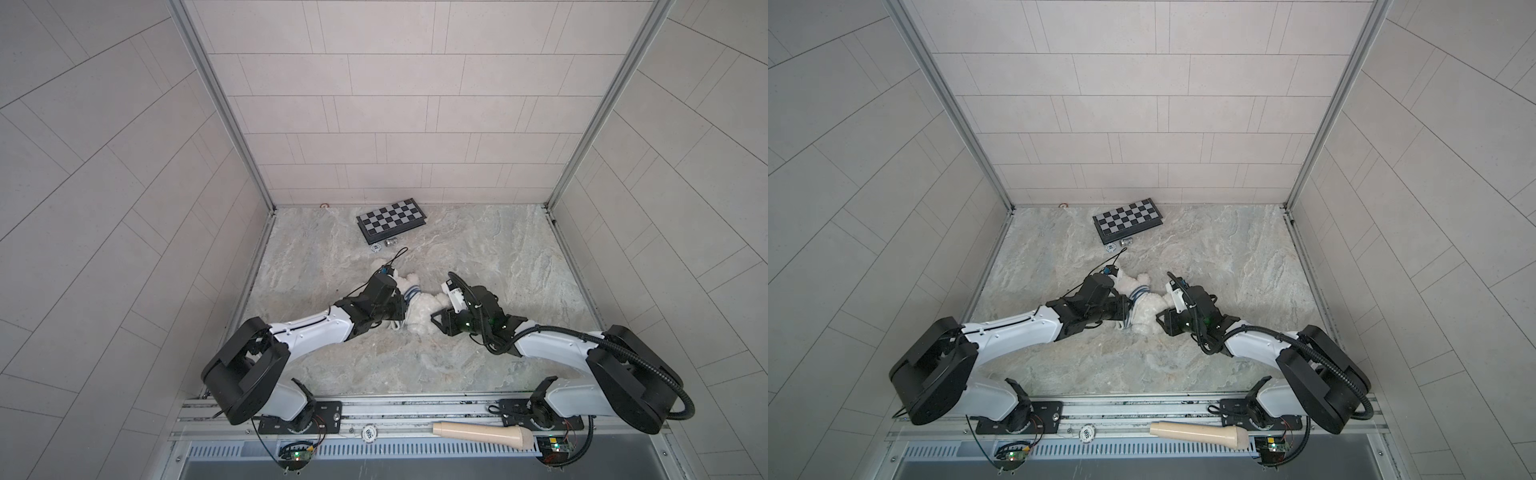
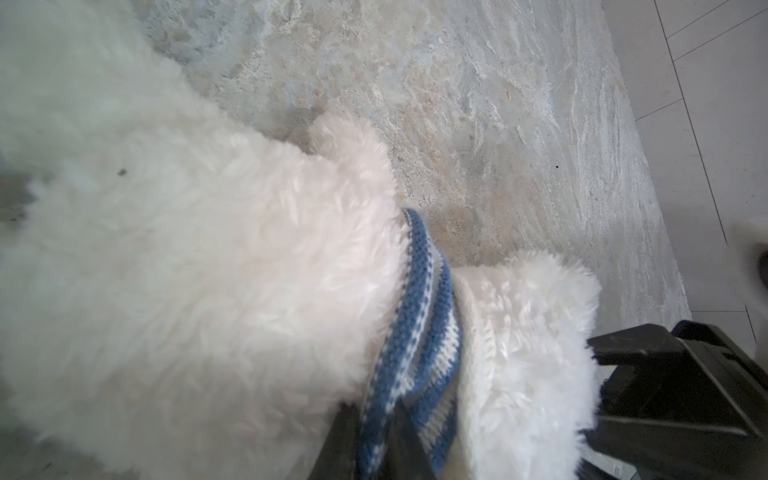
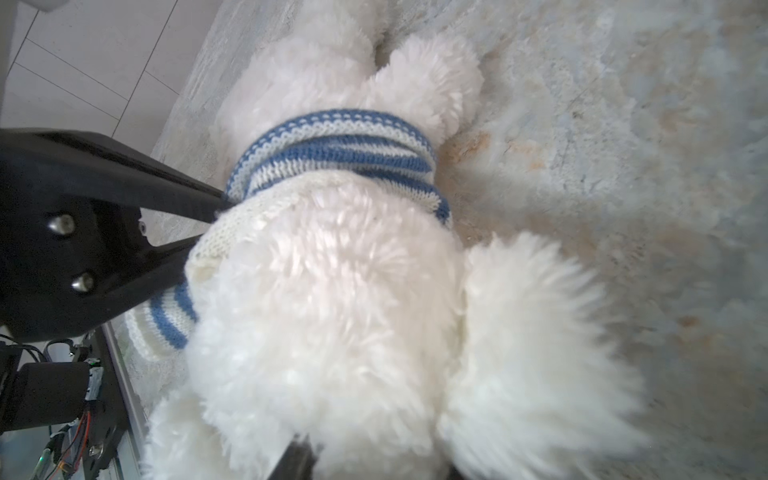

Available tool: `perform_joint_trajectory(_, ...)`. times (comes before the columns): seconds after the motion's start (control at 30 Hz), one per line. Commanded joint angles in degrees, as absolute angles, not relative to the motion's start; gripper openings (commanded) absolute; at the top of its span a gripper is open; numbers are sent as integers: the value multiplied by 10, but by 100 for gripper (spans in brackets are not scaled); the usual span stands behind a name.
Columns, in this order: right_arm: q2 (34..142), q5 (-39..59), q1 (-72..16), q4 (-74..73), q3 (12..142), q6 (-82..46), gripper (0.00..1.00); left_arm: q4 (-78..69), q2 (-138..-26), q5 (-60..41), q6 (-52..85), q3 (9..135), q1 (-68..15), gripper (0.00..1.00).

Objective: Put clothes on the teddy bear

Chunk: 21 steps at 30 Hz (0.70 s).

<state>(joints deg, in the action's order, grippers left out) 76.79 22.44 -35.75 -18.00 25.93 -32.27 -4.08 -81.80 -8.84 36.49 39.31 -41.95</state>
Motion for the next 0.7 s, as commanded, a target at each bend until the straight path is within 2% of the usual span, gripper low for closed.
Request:
perform_joint_trajectory(0.0, 751, 198, -360, -154, 279, -298, 27, -15, -789, -92, 363, 377, -426, 19)
perform_joint_trajectory(0.17, 734, 175, -359, -86, 295, -227, 7, 27, -748, -86, 341, 375, -417, 30)
perform_joint_trajectory(0.27, 725, 197, -359, -53, 306, -157, 0, 56, -721, -78, 322, 385, -406, 34)
perform_joint_trajectory(0.43, 721, 208, -353, 16, 334, -49, 0, 84, -720, -81, 296, 409, -404, 37)
perform_joint_trajectory(0.6, 746, 206, -345, 46, 352, -23, 0, 69, -731, -95, 306, 390, -404, 28)
perform_joint_trajectory(0.67, 756, 207, -346, 46, 370, -20, 0, 62, -731, -102, 303, 381, -406, 28)
